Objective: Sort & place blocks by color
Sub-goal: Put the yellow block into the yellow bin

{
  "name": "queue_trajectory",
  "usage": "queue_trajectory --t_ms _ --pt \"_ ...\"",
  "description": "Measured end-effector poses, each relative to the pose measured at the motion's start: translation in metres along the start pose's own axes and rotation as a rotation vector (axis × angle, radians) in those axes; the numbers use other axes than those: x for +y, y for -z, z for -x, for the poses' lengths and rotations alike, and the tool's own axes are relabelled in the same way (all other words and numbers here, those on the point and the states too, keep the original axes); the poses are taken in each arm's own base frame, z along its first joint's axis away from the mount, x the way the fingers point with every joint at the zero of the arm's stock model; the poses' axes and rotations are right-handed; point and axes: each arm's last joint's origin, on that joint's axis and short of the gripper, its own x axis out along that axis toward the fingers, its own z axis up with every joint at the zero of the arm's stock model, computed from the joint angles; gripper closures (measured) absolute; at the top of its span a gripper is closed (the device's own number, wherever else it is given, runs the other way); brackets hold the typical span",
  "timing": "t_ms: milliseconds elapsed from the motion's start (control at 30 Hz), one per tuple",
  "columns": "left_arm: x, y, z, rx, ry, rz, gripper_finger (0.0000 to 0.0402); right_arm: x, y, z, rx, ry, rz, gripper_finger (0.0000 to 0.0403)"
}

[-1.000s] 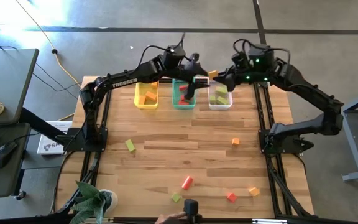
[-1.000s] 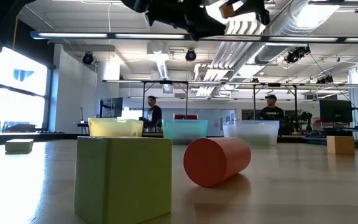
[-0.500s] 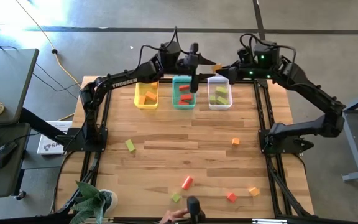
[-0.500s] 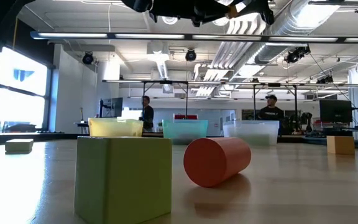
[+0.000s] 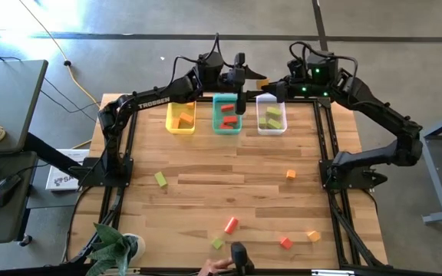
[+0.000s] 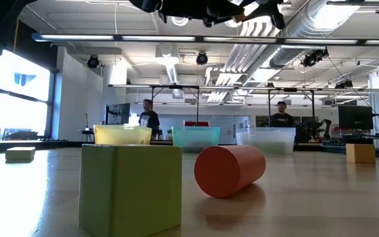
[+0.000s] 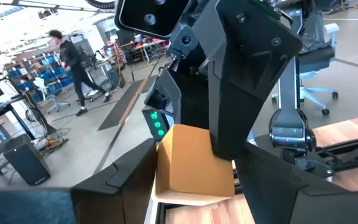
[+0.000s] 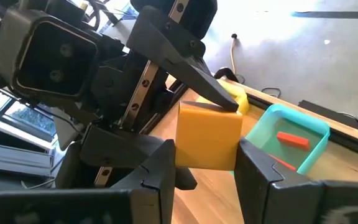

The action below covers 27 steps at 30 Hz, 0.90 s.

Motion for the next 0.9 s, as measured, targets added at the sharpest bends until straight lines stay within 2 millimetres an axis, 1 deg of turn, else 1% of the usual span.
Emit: queue_trajectory --t_ms 100,367,467,633,833,900 --pt "0.000 0.000 0.000 0.000 0.000 -0.003 0.0211 0.000 0.000 0.000 -0.002 0.001 -0.005 0.0301" --pt "0.000 0.001 0.000 0.018 -0.005 -0.077 0.0270 0.000 0.000 0.000 -0.003 0.002 -0.025 0.0301" --pt "-0.001 0.001 0.000 0.026 -0.023 -0.081 0.0272 0.000 -0.001 0.000 -0.013 -0.003 -0.034 0.0301" --pt "-0.006 -0.001 -0.003 0.065 -0.092 -0.128 0.0263 0.001 -0.001 0.000 -0.013 -0.004 -0.048 0.0301" --pt "-0.011 -0.002 -0.004 0.082 -0.099 -0.152 0.0294 0.001 0.000 -0.001 -0.013 -0.002 -0.068 0.0299" --pt "-0.012 -0.002 -0.005 0.085 -0.097 -0.152 0.0295 0.001 0.000 -0.001 -0.010 -0.002 -0.069 0.0298"
